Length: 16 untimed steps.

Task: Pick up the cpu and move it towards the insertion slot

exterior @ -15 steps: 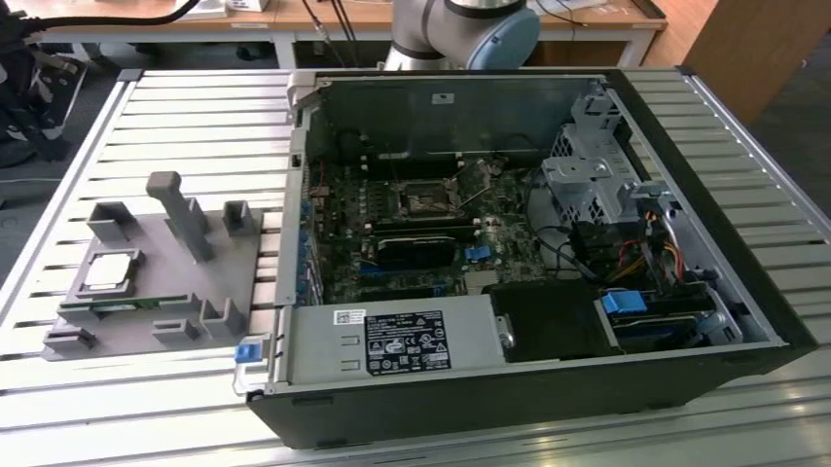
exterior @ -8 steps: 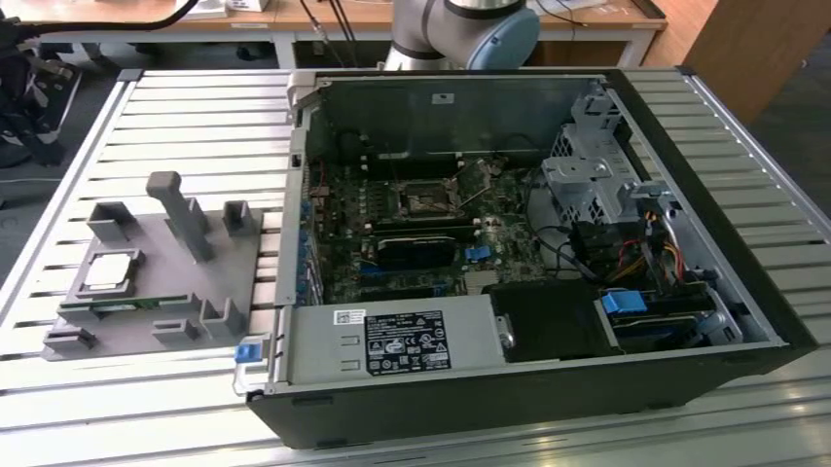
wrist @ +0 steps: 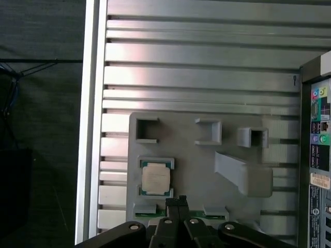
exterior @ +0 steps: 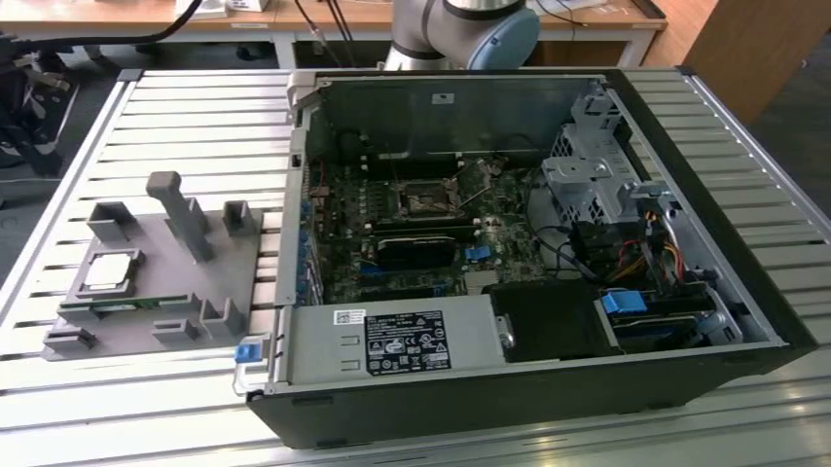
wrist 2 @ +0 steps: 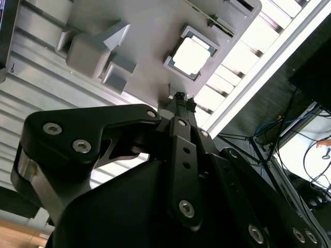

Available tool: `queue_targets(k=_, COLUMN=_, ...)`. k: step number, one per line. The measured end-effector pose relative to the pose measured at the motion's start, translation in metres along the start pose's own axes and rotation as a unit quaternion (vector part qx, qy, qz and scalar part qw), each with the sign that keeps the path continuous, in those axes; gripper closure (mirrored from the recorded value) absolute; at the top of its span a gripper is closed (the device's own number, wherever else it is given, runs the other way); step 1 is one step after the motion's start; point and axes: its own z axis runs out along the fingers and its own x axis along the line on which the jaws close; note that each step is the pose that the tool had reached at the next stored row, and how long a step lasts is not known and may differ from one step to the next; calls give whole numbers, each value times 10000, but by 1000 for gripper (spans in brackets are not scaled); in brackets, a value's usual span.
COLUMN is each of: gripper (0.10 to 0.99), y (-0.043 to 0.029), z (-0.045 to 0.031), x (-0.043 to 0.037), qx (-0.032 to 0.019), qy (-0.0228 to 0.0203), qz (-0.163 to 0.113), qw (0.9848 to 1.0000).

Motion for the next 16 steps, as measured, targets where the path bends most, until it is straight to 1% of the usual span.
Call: queue_targets(k=16, gripper=980, y=-45, z=183, x=38, qx=1, qy=1, qz=0, qw=10000)
